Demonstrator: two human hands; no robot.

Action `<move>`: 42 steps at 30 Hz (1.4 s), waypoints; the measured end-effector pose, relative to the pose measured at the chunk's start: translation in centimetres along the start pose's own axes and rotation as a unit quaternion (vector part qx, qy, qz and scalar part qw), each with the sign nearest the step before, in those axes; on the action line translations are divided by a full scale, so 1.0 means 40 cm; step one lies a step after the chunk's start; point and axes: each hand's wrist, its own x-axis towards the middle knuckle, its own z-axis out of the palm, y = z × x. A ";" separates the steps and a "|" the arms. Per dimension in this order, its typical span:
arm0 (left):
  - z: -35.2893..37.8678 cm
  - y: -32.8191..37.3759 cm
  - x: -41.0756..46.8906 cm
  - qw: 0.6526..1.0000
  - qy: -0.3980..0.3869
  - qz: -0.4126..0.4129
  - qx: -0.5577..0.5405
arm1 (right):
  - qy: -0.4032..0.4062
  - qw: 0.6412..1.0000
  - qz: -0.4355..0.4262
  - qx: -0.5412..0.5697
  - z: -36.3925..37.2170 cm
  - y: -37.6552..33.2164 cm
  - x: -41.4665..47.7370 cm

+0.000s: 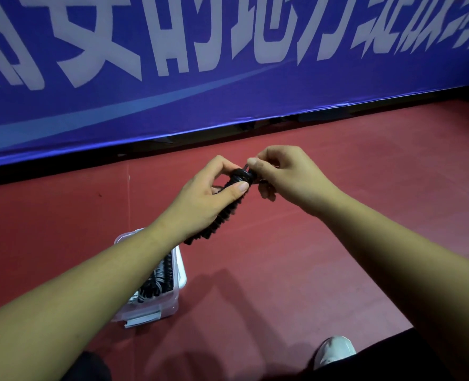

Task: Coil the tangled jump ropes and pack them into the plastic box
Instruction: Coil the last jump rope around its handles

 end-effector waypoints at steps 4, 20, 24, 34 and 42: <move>0.003 0.000 -0.004 1.000 -0.011 0.003 0.008 | -0.015 1.000 -0.006 0.022 -0.002 0.009 0.001; 0.032 0.010 -0.006 0.980 0.086 -0.035 -0.174 | -0.029 0.852 0.108 0.512 -0.018 0.019 0.017; 0.020 0.020 -0.003 0.967 0.119 -0.052 -0.221 | -0.036 0.858 0.084 0.505 0.009 0.023 0.018; 0.032 0.012 -0.004 0.985 0.118 -0.058 -0.111 | 0.038 0.949 0.016 0.312 0.016 0.040 0.023; 0.031 0.004 0.001 0.994 0.097 -0.046 -0.033 | 0.012 0.977 -0.021 0.210 -0.012 0.032 0.013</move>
